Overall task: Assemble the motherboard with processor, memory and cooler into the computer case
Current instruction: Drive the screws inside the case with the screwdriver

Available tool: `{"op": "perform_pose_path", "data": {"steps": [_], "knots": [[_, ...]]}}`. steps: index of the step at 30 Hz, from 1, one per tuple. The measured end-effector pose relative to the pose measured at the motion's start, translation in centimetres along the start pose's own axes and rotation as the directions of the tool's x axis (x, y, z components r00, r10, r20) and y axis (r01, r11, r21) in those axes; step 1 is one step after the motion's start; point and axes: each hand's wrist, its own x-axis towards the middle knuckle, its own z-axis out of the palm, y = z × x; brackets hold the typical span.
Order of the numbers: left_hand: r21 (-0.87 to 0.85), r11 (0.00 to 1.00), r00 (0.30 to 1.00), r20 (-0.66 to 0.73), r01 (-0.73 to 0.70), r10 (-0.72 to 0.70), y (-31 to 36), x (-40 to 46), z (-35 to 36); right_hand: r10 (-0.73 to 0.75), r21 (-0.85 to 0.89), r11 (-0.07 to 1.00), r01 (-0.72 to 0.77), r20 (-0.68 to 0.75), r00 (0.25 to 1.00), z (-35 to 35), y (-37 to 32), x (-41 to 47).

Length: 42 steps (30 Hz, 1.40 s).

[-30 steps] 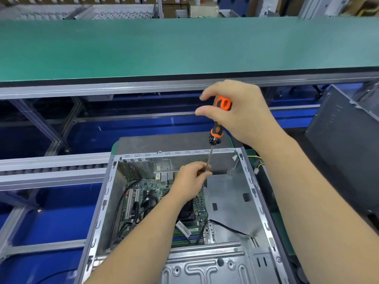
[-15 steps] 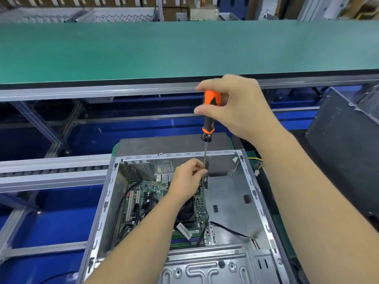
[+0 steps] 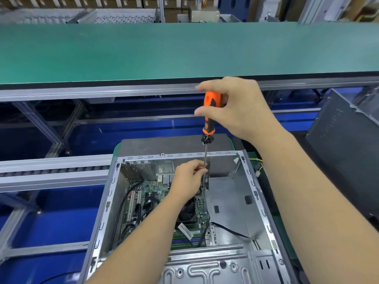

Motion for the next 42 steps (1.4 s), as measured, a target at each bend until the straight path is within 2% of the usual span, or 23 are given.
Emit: {"op": "perform_pose_path", "data": {"steps": [2,5,6,8,9,12,14,16,19,21,23,24,28,30,32,33,34,36,38,40,42], "knots": [[-0.025,1.000,0.999,-0.034,-0.005,0.004,0.0,-0.1,0.1,0.015,-0.069,0.998,-0.016,-0.010,1.000,0.0,-0.3,-0.1],[0.011,0.998,0.996,-0.062,-0.065,0.066,-0.1,-0.1,-0.1,-0.005,0.153,0.988,-0.014,0.124,0.992,0.1,-0.5,-0.6],[0.020,0.997,0.996,-0.048,-0.076,0.077,-0.1,-0.2,-0.1,-0.002,0.159,0.987,-0.015,0.107,0.994,0.1,-0.4,-0.6],[0.028,0.996,0.997,-0.005,-0.081,0.082,-0.1,-0.3,0.0,0.007,0.007,1.000,-0.007,0.002,1.000,0.1,-0.3,-0.4],[0.032,0.997,0.997,0.006,-0.074,0.074,-0.1,-0.4,0.2,0.014,-0.040,0.999,-0.014,-0.006,1.000,0.0,-0.4,-0.4],[0.043,0.998,0.998,0.039,-0.049,0.047,-0.2,-0.4,0.3,0.031,0.088,0.995,-0.042,0.125,0.992,-0.1,-0.4,-0.7],[-0.007,1.000,0.999,0.040,-0.026,0.027,0.1,-0.5,0.2,0.039,0.051,0.998,-0.043,0.071,0.997,-0.3,-0.2,-0.7],[-0.042,0.999,0.999,-0.032,-0.015,0.013,0.8,-0.5,0.1,0.052,-0.076,0.996,-0.052,-0.005,0.999,-0.4,-0.4,-0.6],[0.046,0.997,0.987,-0.149,-0.060,0.067,1.5,-0.3,0.0,0.046,-0.005,0.999,-0.046,0.130,0.990,0.0,-0.8,-1.0],[0.093,0.992,0.991,-0.096,-0.085,0.094,1.8,-0.3,-0.1,0.018,-0.006,1.000,-0.017,0.117,0.993,0.0,-0.8,-1.2],[0.111,0.991,0.996,-0.024,-0.080,0.083,2.2,-0.4,-0.2,0.042,-0.107,0.993,-0.040,0.018,0.999,-0.1,-0.9,-1.1],[0.094,0.994,0.998,-0.016,-0.061,0.063,2.5,-0.5,-0.1,0.064,-0.143,0.988,-0.061,0.016,0.998,-0.1,-0.9,-1.0],[-0.016,0.999,0.992,-0.125,0.030,-0.032,3.2,-0.7,-0.1,0.068,-0.001,0.998,-0.069,0.176,0.982,0.1,-1.1,-1.6],[0.032,0.999,0.993,-0.109,0.039,-0.035,3.2,-0.7,-0.4,0.043,-0.093,0.995,-0.033,0.109,0.993,0.0,-0.9,-1.5],[0.068,0.998,0.997,-0.075,0.015,-0.010,3.5,-0.9,-0.3,0.071,-0.233,0.970,-0.071,-0.011,0.997,0.0,-1.1,-1.4],[0.066,0.998,0.997,-0.079,0.008,-0.003,3.7,-1.1,-0.2,0.085,-0.247,0.965,-0.092,-0.041,0.996,0.1,-1.2,-1.4],[0.058,0.998,0.995,-0.097,0.005,0.001,4.0,-1.3,-0.2,0.086,-0.222,0.971,-0.092,-0.039,0.996,0.3,-1.2,-1.5],[0.087,0.996,0.991,-0.131,-0.007,0.018,4.3,-1.2,-0.4,0.076,-0.065,0.995,-0.074,0.038,0.996,0.6,-1.1,-1.8],[0.142,0.990,0.995,-0.099,-0.006,0.021,4.6,-1.0,-0.9,0.057,0.046,0.997,-0.062,0.106,0.993,0.2,-0.9,-2.0],[0.128,0.992,0.997,-0.071,-0.006,0.016,4.9,-1.1,-1.1,0.080,-0.033,0.996,-0.079,0.030,0.996,0.1,-0.8,-1.8],[0.075,0.997,0.995,-0.098,-0.011,0.018,5.2,-1.3,-0.9,0.106,-0.138,0.984,-0.109,-0.032,0.994,0.0,-1.1,-1.7]]}}
